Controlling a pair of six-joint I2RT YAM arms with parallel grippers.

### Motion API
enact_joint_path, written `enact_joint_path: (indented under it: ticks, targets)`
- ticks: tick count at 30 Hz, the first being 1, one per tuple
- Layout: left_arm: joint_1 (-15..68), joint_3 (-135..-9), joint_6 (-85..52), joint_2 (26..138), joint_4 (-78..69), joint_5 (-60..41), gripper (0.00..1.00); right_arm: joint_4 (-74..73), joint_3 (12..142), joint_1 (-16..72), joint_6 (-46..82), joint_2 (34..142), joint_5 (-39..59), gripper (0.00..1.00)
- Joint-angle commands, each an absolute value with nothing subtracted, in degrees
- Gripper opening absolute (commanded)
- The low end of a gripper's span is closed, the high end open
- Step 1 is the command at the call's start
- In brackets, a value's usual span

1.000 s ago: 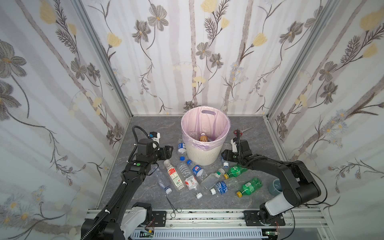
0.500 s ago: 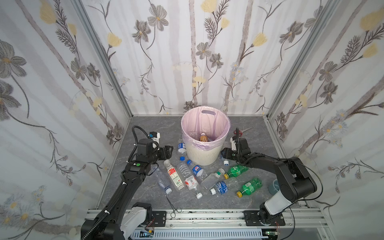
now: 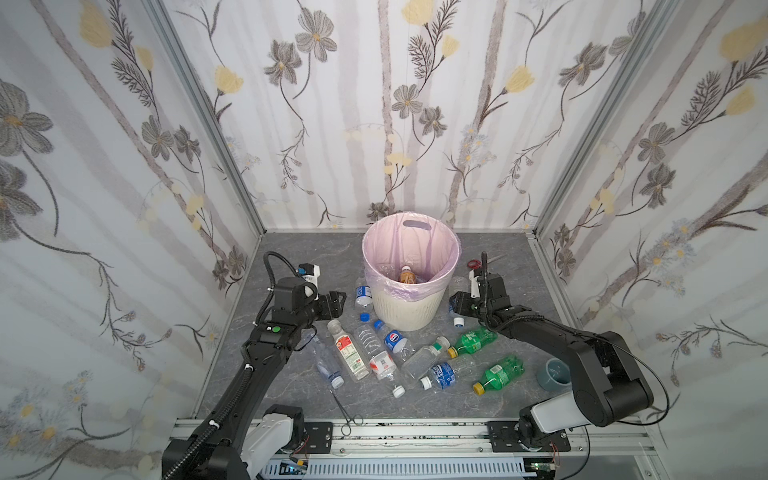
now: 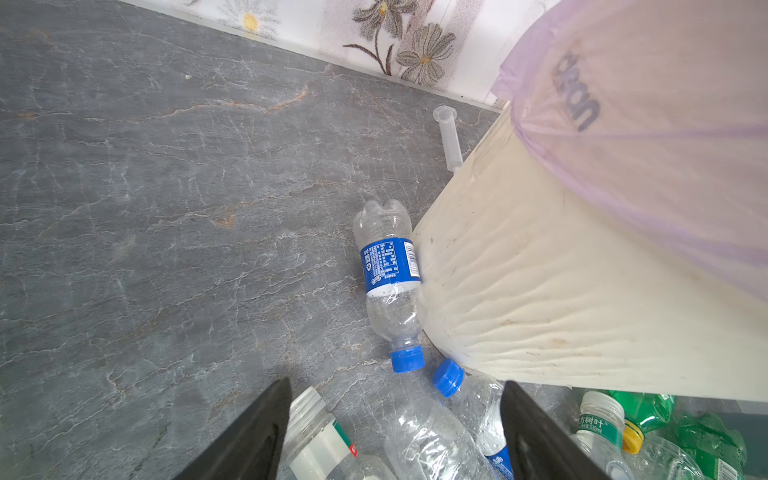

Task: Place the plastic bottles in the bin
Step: 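Lift the POCARI SWEAT bottle with the right gripper toward the bin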

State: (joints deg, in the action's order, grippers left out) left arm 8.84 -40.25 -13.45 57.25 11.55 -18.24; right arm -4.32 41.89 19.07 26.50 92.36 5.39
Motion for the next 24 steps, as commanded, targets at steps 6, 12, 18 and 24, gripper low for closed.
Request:
enact_joint_path:
  ticks: [6, 12, 18, 24]
  targets:
    - [8.49, -40.87, -13.23, 57.48, 10.99, -18.90, 0.81, -0.23, 42.78, 18.08, 24.73, 81.06, 0.85, 0.60]
    - [8.31, -40.66, -13.32, 57.13, 10.94, -18.99, 0.81, 3.49, 47.61, 17.58, 21.64, 73.02, -1.87, 0.59]
    - [8.17, -40.76, -13.36, 56.96, 10.91, -19.16, 0.81, 6.63, 53.55, 17.48, 17.71, 66.87, -1.95, 0.58]
    - [7.98, -40.83, -13.52, 56.77, 10.90, -19.50, 0.81, 5.28, 59.28, 17.53, 16.87, 64.48, 6.55, 0.56]
